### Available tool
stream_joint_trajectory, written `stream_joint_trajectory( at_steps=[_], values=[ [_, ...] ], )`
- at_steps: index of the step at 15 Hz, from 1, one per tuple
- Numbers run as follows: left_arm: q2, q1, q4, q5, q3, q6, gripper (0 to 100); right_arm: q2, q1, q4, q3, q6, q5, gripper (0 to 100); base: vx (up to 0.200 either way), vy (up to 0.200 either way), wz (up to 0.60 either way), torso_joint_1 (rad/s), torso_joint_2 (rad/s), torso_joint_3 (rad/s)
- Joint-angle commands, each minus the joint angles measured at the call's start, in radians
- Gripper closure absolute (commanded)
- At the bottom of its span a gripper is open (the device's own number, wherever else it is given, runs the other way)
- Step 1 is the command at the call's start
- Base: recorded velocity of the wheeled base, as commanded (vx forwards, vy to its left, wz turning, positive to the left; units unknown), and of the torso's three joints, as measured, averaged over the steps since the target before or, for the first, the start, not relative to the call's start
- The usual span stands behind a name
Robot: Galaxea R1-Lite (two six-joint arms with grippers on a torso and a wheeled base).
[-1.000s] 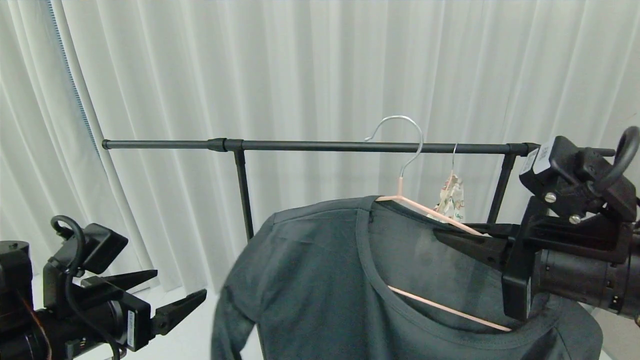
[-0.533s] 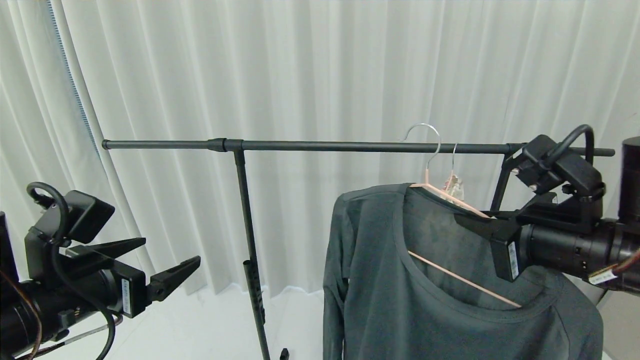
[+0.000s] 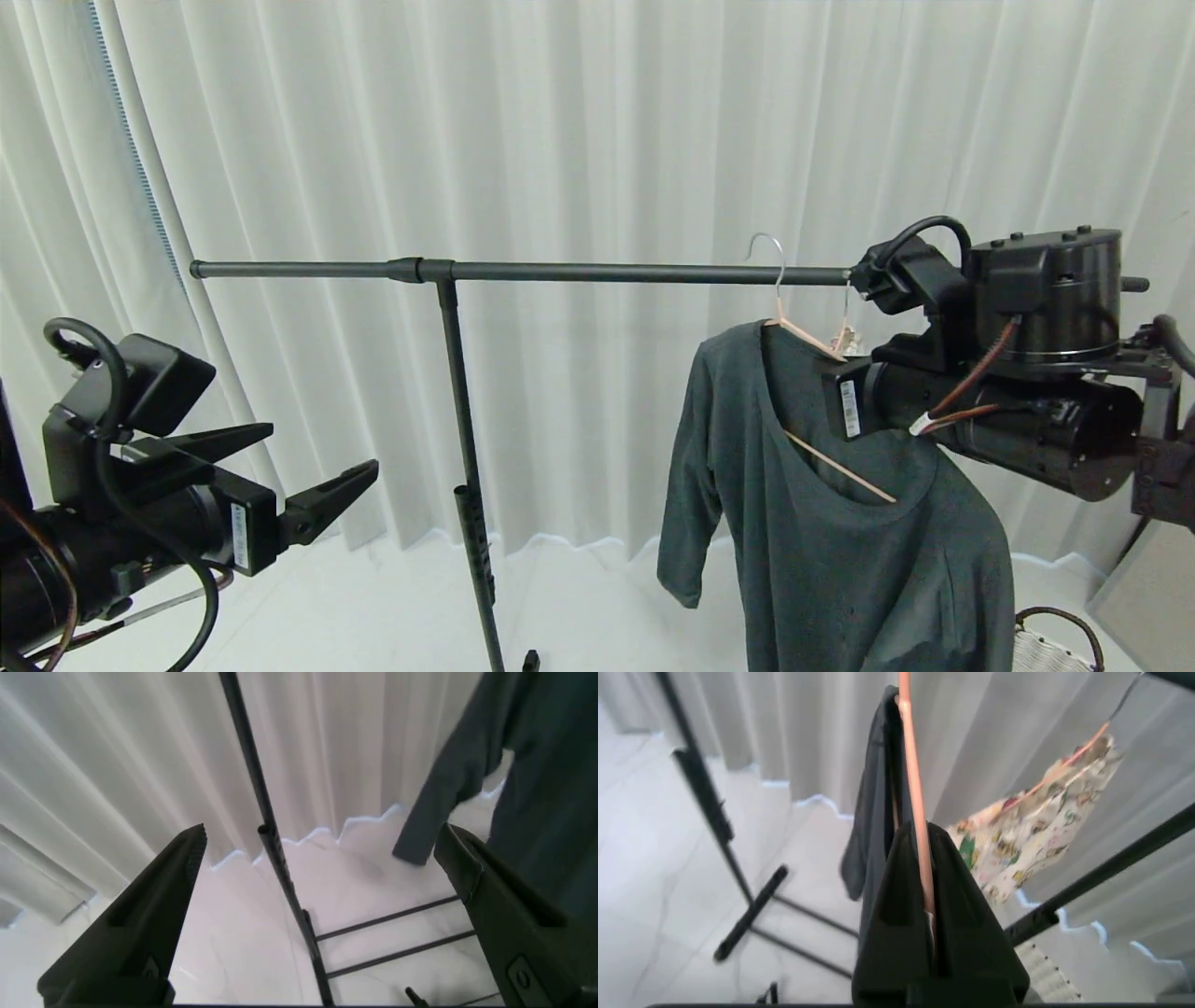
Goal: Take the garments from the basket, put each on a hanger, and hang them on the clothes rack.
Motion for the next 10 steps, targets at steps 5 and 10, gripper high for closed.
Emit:
stream_joint_trajectory(
  at_steps=[5,10],
  values=[
    [-0.002,-0.045,-0.001,0.000,0.000,-0.001,0,0.060,-0.010,-0.013,-0.017,0.001,-0.002,100,0.000,0.000,0.00,0.000,0.00,0.000],
    [-0.002,-0.054,0.000,-0.003,0.002,-0.004,0,0.080,-0.010,-0.088,-0.015,-0.005,-0.002,100,0.040,0.000,0.00,0.000,0.00,0.000]
  ],
)
